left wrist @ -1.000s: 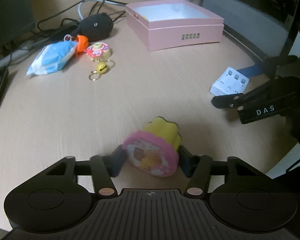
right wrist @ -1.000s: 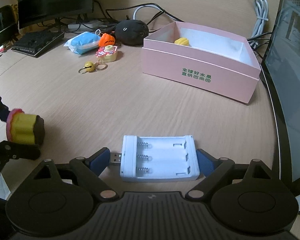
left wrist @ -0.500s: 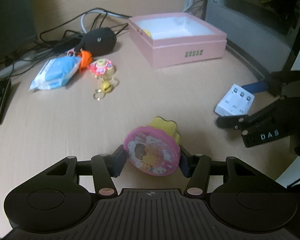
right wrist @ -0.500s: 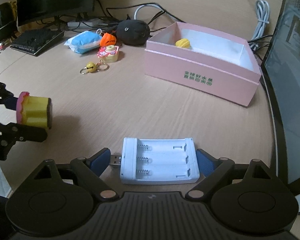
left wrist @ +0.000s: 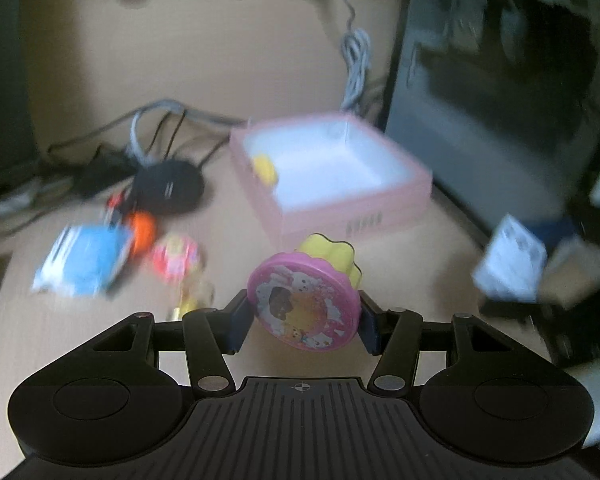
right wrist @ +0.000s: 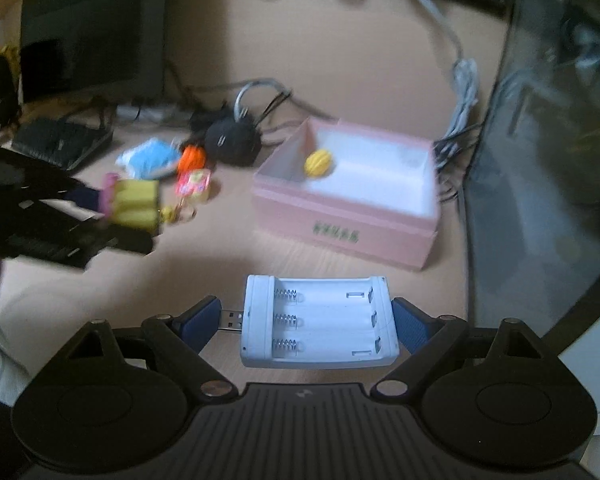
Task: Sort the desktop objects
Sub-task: 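Lift the cupcake toy with the left gripper toward the pink box, then open both grippers over the pink box to drop cupcake and charger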
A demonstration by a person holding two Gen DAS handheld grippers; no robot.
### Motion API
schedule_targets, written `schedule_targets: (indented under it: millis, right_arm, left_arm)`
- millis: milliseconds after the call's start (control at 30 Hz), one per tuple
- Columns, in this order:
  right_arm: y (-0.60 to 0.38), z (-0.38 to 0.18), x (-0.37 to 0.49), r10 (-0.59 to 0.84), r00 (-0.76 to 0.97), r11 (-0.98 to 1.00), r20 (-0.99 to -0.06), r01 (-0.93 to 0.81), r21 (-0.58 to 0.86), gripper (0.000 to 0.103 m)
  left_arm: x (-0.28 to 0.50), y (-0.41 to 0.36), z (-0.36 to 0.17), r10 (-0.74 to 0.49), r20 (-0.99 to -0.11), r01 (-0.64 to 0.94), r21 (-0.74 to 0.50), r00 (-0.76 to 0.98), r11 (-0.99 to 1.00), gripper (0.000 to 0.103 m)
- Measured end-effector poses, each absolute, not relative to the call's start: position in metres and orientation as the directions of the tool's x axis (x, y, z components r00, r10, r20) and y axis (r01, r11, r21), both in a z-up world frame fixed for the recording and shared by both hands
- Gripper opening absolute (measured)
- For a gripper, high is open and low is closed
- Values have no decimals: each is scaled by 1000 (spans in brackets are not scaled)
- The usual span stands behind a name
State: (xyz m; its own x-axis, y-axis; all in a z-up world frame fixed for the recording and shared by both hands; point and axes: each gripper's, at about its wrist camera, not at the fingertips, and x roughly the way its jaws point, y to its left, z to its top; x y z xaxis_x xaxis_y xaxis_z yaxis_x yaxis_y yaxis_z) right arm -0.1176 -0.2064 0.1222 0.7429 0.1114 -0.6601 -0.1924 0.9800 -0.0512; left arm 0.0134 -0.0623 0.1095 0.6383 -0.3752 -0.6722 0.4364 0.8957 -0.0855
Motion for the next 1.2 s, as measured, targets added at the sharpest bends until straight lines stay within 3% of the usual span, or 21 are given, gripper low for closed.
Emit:
schedule_targets:
  millis: [233,367,500,733,967,1200]
  right_arm:
    - [-211,137,-112,79,794,991,-603,-127,-37,91]
    - [-216,136,-95,51,803,996,-594,-83,-27,91]
    - [-218,137,-76,64,822,996,-567,-87,-14,91]
    - [-213,137,-22,46,860,998,-509,-64,-18,91]
    - [-214,132,54,-56,883,998,-466,42,-40,91]
    - [-211,117,71,-28,856,1000,-517,26,-11,96]
  left_arm:
    - [104,-105,134,-399,-574,457,-49,715,888,60]
    - [145,-114,141,-394,-574,415,-102,718,904,82]
    - [141,-96,140,-341,-578,358,-89,741,930,94]
    - [107,-38,109,-160,-683,144,-80,713,986,95]
    - [67,-1,83,-57,-764,2,-72,642,997,96]
    - [50,17,70,-25,-799,-37,-59,601,998,98]
